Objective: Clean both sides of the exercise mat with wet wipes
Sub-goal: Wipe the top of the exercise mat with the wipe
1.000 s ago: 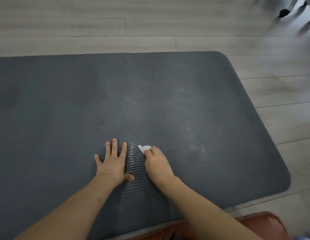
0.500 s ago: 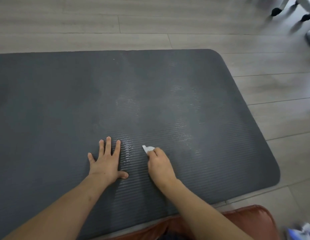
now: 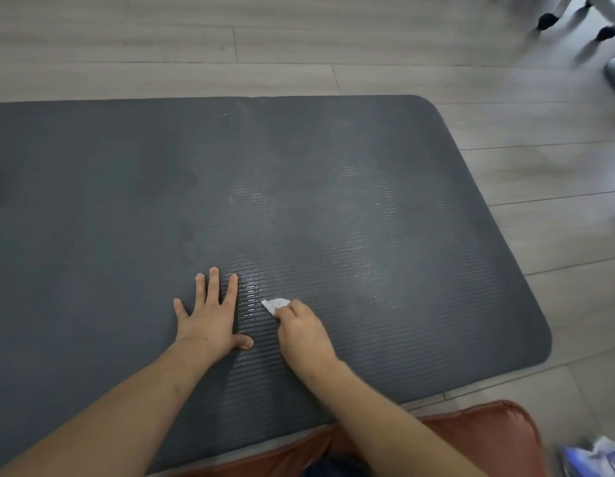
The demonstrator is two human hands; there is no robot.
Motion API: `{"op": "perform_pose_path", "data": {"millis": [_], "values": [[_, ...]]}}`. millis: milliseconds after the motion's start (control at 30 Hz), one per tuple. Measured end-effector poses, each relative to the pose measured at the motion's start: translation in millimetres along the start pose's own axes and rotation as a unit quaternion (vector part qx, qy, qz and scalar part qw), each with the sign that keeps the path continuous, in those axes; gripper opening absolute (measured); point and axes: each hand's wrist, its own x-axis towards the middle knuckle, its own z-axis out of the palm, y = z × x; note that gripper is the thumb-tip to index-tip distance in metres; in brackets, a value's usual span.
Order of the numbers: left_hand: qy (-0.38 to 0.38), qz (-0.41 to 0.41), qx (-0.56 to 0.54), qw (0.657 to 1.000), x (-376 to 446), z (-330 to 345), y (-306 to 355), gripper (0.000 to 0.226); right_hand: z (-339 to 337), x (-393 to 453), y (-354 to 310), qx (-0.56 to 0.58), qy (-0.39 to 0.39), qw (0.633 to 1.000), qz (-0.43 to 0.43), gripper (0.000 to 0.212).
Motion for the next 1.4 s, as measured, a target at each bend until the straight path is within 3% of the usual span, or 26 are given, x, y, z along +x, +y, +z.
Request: {"op": "perform_pose_path", "data": {"millis": [100, 200, 267, 300, 333, 433, 500, 567, 667, 733, 800, 900, 967, 1000, 1067, 1167, 1233, 1267, 1333, 1400], "values": [[0.012, -0.004, 0.002, 1.0, -4, 1, 0, 0.134, -41, 3, 65, -0.047, 0.05, 0.998, 0.003, 0.011], [0.051, -0.018, 0.018, 0.998, -13, 6, 1, 0.127, -83, -5, 129, -0.071, 0.121, 0.976, 0.164, 0.017], [0.093, -0.028, 0.019, 0.995, -23, 12, 3, 0.119, -74, -5, 121, -0.055, 0.168, 0.94, 0.291, 0.015], [0.115, -0.034, 0.012, 0.993, -28, 16, 3, 0.114, -59, -4, 100, -0.034, 0.179, 0.935, 0.306, 0.017], [0.134, -0.041, 0.002, 0.99, -34, 20, 3, 0.109, -38, -3, 73, -0.007, 0.184, 0.944, 0.275, 0.022], [0.145, -0.058, -0.033, 0.987, -49, 31, 4, 0.104, 4, -15, 1, 0.022, 0.107, 0.992, 0.059, 0.028], [0.111, -0.067, -0.046, 0.99, -54, 36, 4, 0.115, 5, -14, 20, -0.011, 0.043, 0.999, -0.03, 0.021], [0.076, -0.065, -0.033, 0.994, -56, 41, 4, 0.127, -17, -8, 70, -0.065, 0.021, 0.997, -0.021, 0.018], [0.055, -0.063, -0.036, 0.996, -56, 43, 8, 0.131, -64, -10, 133, -0.054, 0.087, 0.988, 0.114, 0.019], [0.052, -0.065, -0.044, 0.996, -57, 42, 11, 0.128, -72, -11, 129, -0.05, 0.142, 0.959, 0.239, 0.018], [0.047, -0.067, -0.044, 0.996, -58, 42, 13, 0.126, -43, -7, 86, -0.012, 0.165, 0.944, 0.286, 0.026], [0.045, -0.069, -0.046, 0.995, -58, 43, 13, 0.124, 10, -14, 1, 0.02, 0.05, 0.991, 0.122, 0.04], [0.047, -0.074, -0.049, 0.995, -57, 44, 13, 0.124, 14, -19, -13, 0.001, -0.021, 0.999, -0.032, 0.027], [0.046, -0.074, -0.046, 0.995, -57, 44, 13, 0.123, 6, -14, 3, -0.009, -0.011, 0.997, -0.074, 0.021], [0.041, -0.071, -0.04, 0.996, -57, 45, 13, 0.123, -21, -5, 52, -0.041, 0.033, 0.997, -0.048, 0.023], [0.028, -0.073, -0.033, 0.996, -57, 44, 15, 0.122, -66, 1, 119, -0.059, 0.107, 0.981, 0.152, 0.023], [0.026, -0.075, -0.029, 0.996, -56, 44, 16, 0.122, -63, 8, 113, -0.038, 0.159, 0.95, 0.266, 0.023], [0.023, -0.074, -0.028, 0.997, -56, 43, 16, 0.121, -50, 13, 93, -0.026, 0.163, 0.946, 0.28, 0.028], [0.02, -0.074, -0.025, 0.997, -56, 44, 16, 0.121, -14, 15, 38, 0.017, 0.134, 0.973, 0.186, 0.045], [0.018, -0.079, -0.027, 0.996, -54, 45, 16, 0.121, 16, 4, -7, 0.019, 0.037, 0.999, 0.019, 0.037]]}}
